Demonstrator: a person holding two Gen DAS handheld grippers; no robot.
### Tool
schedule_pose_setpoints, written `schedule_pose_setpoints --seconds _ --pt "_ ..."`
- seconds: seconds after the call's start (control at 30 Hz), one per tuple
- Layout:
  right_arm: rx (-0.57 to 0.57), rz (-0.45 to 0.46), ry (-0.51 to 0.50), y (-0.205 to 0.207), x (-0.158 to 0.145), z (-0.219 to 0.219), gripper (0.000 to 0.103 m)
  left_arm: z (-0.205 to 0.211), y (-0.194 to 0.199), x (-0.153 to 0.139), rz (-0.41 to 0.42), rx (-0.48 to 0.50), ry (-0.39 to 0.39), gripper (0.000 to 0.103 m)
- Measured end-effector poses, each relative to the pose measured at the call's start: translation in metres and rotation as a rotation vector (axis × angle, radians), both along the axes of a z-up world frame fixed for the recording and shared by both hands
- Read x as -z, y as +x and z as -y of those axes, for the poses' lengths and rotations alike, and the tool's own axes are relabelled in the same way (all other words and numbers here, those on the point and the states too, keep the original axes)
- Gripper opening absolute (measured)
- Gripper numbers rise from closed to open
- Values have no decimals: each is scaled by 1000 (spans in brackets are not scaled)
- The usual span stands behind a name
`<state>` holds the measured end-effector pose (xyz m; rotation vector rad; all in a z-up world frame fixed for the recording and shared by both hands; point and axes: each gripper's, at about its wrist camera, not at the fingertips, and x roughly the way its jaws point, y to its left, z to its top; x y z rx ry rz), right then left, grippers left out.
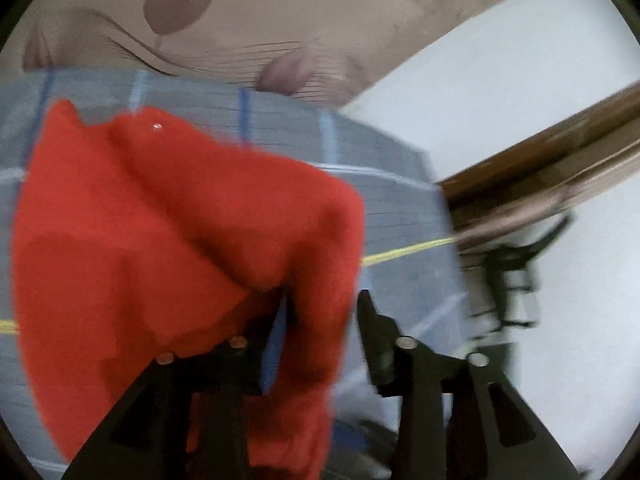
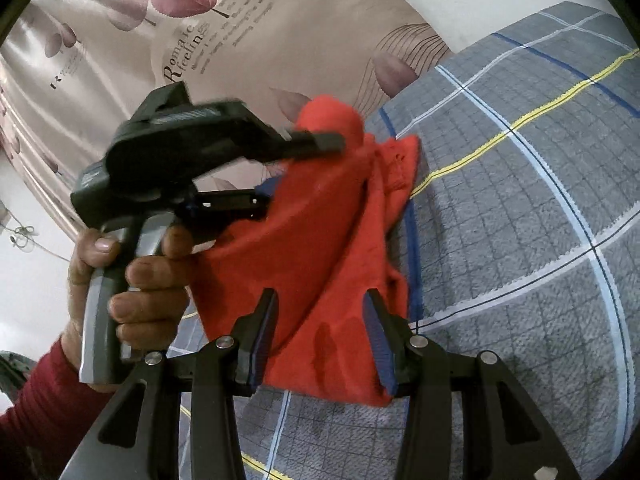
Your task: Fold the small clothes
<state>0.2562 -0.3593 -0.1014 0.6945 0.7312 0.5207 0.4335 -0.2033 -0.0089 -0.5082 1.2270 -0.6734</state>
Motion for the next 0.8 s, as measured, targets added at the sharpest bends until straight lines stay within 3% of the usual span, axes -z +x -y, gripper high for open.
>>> schedule_pose_setpoints --seconds 0.07,0.13,0.2,0.27,0.3,0.4,0.5,0.63,0.7,0.77,0.8 --pt "6 -2 7 1 0 3 43 -8 -6 -13 -4 4 -153 48" --pt "10 -4 20 -1 0 5 43 -19 -14 -30 44 -4 -225 54" --pt "19 6 36 -2 -1 9 43 -38 -28 -53 148 -20 -266 61" --pt "16 12 75 -3 0 14 43 -59 -43 -65 250 -65 -194 68" --pt "7 10 109 -2 0 17 43 -70 -54 -65 311 -82 -109 69" --pt "-24 1 214 6 1 28 45 -84 -78 -40 336 -55 -11 69" --pt "-27 -32 258 25 -3 36 60 -85 -101 -4 298 -3 -14 69" --pt "-26 -97 225 65 -6 35 61 -58 -130 18 342 74 -17 69" --pt "-37 -113 149 80 -11 27 56 -35 -146 23 395 142 12 69" --pt "-48 -109 46 92 -22 17 16 -14 -156 31 407 219 67 69" --pt "-57 -104 15 97 -29 11 17 -5 -161 37 412 257 95 69"
